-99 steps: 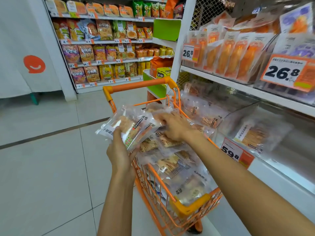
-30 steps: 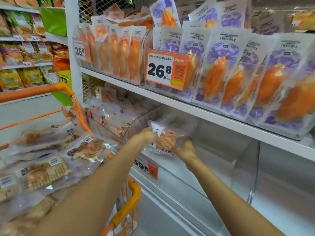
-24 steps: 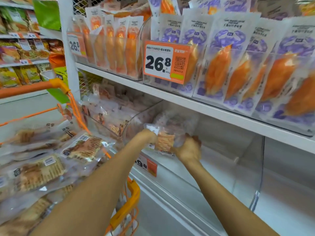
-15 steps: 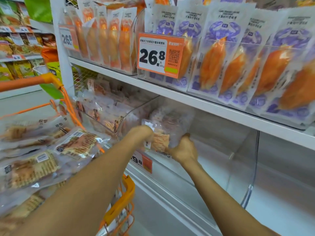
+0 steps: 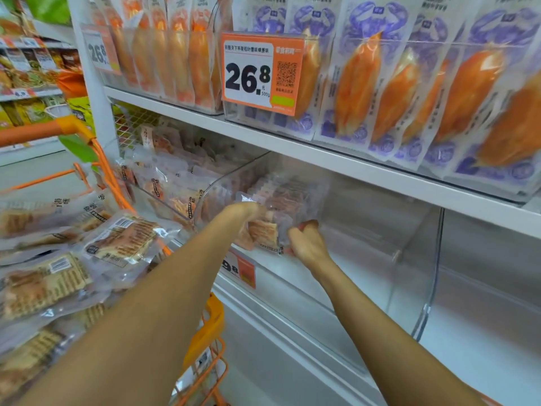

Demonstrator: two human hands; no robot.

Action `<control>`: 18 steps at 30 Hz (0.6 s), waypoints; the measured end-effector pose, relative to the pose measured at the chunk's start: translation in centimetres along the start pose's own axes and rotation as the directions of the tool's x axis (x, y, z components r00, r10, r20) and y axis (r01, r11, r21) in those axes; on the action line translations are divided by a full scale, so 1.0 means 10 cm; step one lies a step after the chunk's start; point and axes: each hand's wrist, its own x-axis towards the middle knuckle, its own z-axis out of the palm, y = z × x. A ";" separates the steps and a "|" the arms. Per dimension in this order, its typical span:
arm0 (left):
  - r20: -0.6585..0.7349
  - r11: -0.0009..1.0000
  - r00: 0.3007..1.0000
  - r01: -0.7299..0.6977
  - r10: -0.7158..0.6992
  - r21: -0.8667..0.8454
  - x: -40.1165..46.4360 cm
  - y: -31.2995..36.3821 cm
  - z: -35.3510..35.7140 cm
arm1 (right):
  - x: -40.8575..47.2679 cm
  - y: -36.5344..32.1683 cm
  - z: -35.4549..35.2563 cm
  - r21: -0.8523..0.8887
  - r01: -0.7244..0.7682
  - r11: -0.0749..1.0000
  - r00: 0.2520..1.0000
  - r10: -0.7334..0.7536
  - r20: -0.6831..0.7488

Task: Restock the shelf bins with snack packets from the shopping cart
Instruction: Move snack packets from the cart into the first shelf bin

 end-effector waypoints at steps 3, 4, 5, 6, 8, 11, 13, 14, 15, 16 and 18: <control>0.005 0.999 1.000 -0.028 0.028 -0.047 0.06 -0.01 -0.02 | 0.05 0.01 -0.01 0.094 -0.105 0.990 0.989 0.113 -0.094; 0.024 0.996 0.999 -0.025 0.027 -0.091 0.01 -0.01 -0.03 | 0.08 0.04 -0.01 0.076 -0.095 0.993 0.985 0.105 -0.135; 0.052 0.993 0.998 -0.015 0.021 -0.113 -0.02 -0.02 -0.04 | 0.09 0.06 -0.02 0.057 -0.079 0.995 0.983 0.087 -0.164; 0.074 0.994 0.997 -0.008 0.016 -0.113 -0.02 -0.02 -0.06 | 0.11 0.09 -0.03 0.054 -0.056 0.997 0.979 0.065 -0.191; 0.085 0.995 0.996 -0.006 0.014 -0.096 0.00 0.00 -0.09 | 0.09 0.10 -0.04 0.097 -0.036 0.995 0.976 0.056 -0.210; 0.097 0.996 0.995 0.015 -0.006 -0.089 0.03 0.08 -0.13 | 0.11 0.06 -0.04 0.215 -0.064 0.974 0.984 0.097 -0.147; 0.099 0.997 0.995 0.035 -0.029 -0.065 0.03 0.11 -0.13 | 0.09 0.02 -0.03 0.242 -0.068 0.968 0.990 0.096 -0.107; 0.089 0.999 0.996 0.032 -0.029 -0.034 0.04 0.11 -0.11 | 0.09 0.01 -0.02 0.227 -0.069 0.971 0.990 0.095 -0.106; 0.085 1.000 0.996 0.025 -0.024 -0.007 0.05 0.11 -0.09 | 0.09 0.01 -0.04 0.201 -0.067 0.977 0.988 0.093 -0.121; 0.080 1.000 0.997 0.020 -0.021 0.014 0.05 0.09 -0.08 | 0.09 0.01 -0.05 0.173 -0.064 0.983 0.986 0.089 -0.142; 0.077 1.000 0.997 0.016 -0.017 0.008 0.03 0.06 -0.04 | 0.06 0.00 -0.09 0.105 -0.043 0.994 0.982 0.062 -0.177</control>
